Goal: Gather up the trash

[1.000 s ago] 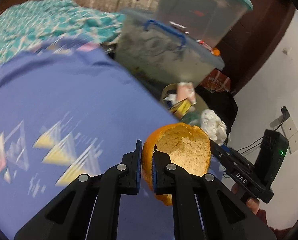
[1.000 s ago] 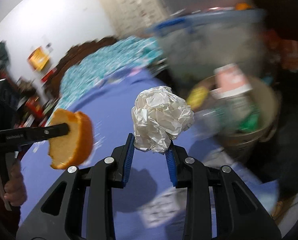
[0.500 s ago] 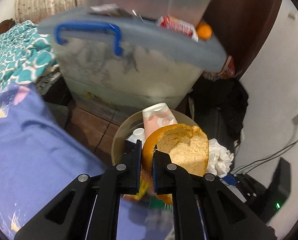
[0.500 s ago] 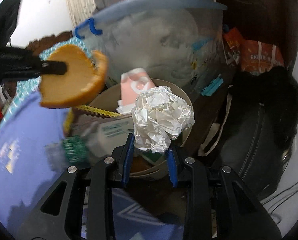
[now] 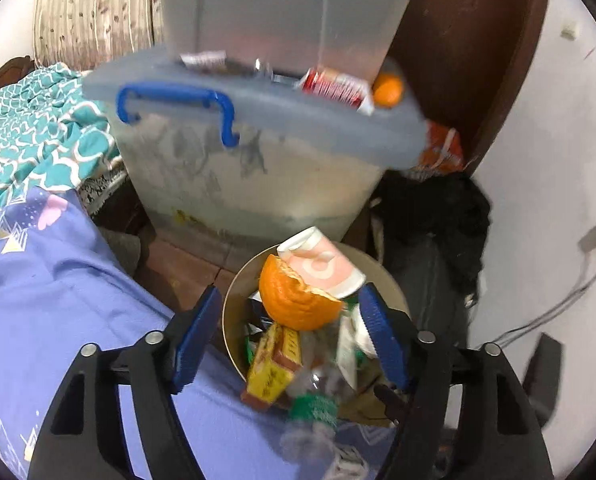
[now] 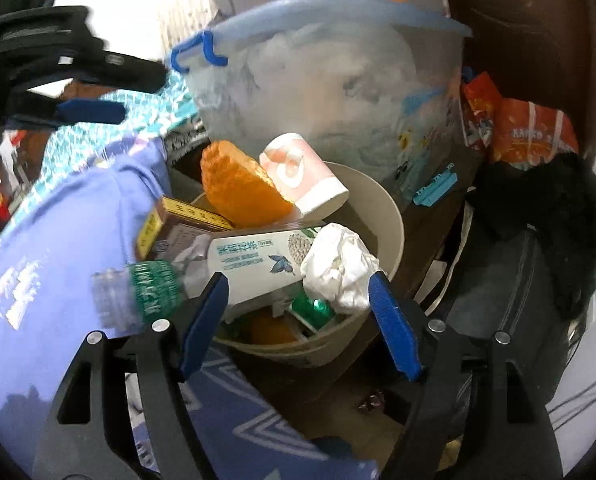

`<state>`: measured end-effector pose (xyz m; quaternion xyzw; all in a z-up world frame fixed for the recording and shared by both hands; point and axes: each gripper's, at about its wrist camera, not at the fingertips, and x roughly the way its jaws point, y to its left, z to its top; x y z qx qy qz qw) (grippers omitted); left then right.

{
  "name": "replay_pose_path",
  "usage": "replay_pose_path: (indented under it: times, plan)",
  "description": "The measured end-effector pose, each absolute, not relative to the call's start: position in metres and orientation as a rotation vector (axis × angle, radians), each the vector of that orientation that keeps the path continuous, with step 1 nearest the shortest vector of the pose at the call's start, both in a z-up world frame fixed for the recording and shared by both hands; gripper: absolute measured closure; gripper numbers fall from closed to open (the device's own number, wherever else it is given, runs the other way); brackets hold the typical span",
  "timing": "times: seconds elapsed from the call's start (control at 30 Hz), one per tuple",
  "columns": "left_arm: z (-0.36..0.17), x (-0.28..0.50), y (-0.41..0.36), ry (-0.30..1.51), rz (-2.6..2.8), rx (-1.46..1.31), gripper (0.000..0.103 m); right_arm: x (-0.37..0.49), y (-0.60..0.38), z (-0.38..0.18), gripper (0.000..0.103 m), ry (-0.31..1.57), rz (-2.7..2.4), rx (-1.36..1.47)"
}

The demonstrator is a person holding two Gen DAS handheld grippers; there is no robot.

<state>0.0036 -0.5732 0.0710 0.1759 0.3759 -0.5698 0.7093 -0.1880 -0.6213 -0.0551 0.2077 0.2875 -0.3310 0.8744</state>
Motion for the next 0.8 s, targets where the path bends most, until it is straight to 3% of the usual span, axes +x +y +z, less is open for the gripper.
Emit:
replay_pose_path:
  times: [0.17, 0.43, 0.63, 0.8]
  plan:
    - [0.079, -0.009, -0.515, 0.804, -1.304, 0.367, 0.026, -0.218, -0.593, -0.051, 0.027, 0.540, -0.700, 0.546]
    - [0.040, -0.014, -0.415, 0.839, -1.180, 0.423, 0.022, -0.232, -0.527, -0.043, 0.020, 0.463, -0.703, 0.696]
    - [0.025, -0.013, -0.359, 0.847, -1.081, 0.440, 0.009, -0.231, -0.489, -0.043, 0.011, 0.432, -0.752, 0.792]
    - [0.025, -0.018, -0.321, 0.825, -1.037, 0.460, 0.009, -0.229, -0.463, -0.041, 0.009, 0.431, -0.754, 0.836]
